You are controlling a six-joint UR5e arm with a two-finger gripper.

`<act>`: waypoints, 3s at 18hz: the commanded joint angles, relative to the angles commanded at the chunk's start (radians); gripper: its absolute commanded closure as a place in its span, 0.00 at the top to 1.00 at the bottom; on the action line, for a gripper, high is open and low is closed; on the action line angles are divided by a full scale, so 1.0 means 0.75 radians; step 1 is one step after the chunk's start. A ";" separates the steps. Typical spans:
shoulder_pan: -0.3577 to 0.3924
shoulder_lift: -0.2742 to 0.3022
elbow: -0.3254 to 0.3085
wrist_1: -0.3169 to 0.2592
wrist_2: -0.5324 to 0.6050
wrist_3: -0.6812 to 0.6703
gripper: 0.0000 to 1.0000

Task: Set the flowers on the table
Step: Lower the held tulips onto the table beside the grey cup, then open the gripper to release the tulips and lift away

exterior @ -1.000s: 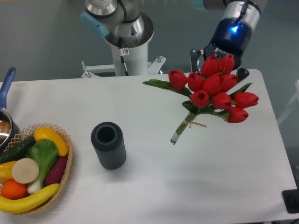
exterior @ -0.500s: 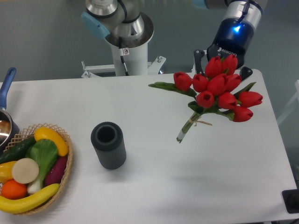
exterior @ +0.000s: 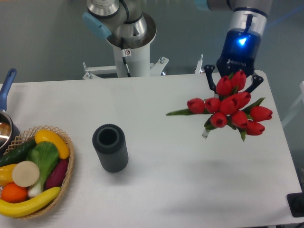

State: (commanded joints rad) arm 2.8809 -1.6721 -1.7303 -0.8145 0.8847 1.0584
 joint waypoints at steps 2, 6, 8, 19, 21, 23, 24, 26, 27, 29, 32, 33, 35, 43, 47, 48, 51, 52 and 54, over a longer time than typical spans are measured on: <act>-0.055 0.002 -0.004 -0.004 0.153 0.024 0.29; -0.170 -0.037 -0.008 -0.012 0.430 0.088 0.29; -0.217 -0.063 -0.010 -0.027 0.520 0.098 0.29; -0.466 -0.413 0.055 -0.039 1.038 0.145 0.29; -0.495 -0.474 0.098 -0.039 1.038 0.141 0.30; -0.501 -0.513 0.116 -0.039 1.038 0.139 0.41; -0.503 -0.528 0.129 -0.039 1.038 0.137 0.42; -0.503 -0.548 0.153 -0.037 1.038 0.133 0.49; -0.503 -0.550 0.164 -0.037 1.036 0.133 0.54; -0.503 -0.552 0.186 -0.031 1.040 0.145 0.87; -0.507 -0.526 0.225 -0.033 1.038 0.141 1.00; -0.507 -0.499 0.227 -0.033 1.038 0.129 1.00; -0.503 -0.444 0.239 -0.031 1.029 0.123 1.00; -0.405 -0.293 0.264 -0.184 0.903 0.204 1.00; -0.273 -0.186 0.256 -0.372 0.892 0.551 1.00; -0.232 -0.166 0.254 -0.403 0.874 0.653 1.00; -0.154 -0.135 0.239 -0.450 0.839 0.810 1.00; -0.125 -0.129 0.233 -0.454 0.833 0.842 1.00; -0.086 -0.129 0.219 -0.452 0.819 0.930 1.00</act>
State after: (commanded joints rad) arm 2.8163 -1.7687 -1.5661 -1.1536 1.4987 1.7561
